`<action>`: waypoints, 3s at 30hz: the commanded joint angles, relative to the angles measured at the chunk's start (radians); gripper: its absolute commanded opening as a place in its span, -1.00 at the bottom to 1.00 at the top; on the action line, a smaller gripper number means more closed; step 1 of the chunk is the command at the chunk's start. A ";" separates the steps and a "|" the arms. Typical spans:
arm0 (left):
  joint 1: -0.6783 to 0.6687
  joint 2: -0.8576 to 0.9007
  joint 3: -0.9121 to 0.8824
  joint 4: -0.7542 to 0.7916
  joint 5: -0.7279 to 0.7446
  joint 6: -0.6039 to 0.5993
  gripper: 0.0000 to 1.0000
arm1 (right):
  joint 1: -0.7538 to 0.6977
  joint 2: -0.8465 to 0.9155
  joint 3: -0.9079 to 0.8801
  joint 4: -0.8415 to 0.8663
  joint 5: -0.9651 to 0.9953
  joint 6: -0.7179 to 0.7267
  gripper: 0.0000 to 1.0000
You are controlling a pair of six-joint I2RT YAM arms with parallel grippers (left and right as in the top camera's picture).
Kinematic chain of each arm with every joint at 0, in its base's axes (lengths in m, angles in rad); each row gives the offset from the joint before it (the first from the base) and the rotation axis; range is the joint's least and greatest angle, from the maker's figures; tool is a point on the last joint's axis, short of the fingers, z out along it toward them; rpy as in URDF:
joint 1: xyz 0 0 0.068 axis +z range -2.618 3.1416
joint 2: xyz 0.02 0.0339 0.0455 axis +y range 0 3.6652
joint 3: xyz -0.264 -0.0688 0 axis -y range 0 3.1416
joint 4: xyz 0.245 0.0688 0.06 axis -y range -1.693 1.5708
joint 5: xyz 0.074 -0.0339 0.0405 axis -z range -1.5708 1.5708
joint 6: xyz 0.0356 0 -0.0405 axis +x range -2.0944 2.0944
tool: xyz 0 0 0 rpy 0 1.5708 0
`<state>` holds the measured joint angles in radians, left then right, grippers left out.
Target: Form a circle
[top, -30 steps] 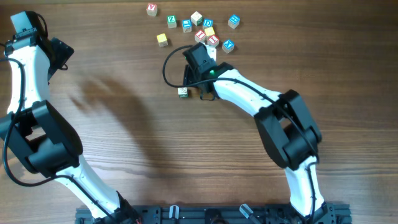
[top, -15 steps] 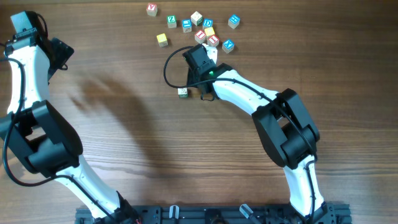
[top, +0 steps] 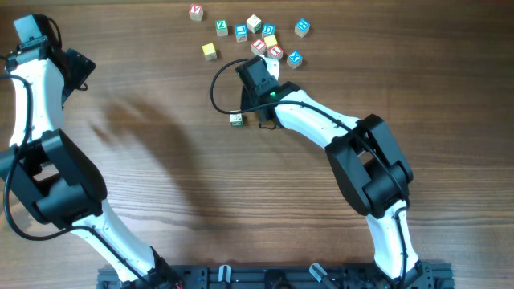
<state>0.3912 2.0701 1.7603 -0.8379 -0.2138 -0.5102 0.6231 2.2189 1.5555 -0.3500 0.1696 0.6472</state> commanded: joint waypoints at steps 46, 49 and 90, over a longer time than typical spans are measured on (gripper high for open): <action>0.004 -0.012 0.011 0.000 0.000 0.008 1.00 | 0.021 -0.109 -0.011 -0.163 -0.016 0.085 -0.42; 0.004 -0.012 0.011 0.000 0.000 0.008 1.00 | 0.021 -0.101 -0.011 -0.160 -0.017 0.085 -0.42; 0.004 -0.012 0.011 0.000 0.000 0.008 1.00 | 0.021 -0.066 -0.011 -0.216 -0.039 0.086 -0.41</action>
<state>0.3912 2.0701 1.7603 -0.8379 -0.2119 -0.5102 0.6407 2.1262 1.5551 -0.5632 0.1383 0.7151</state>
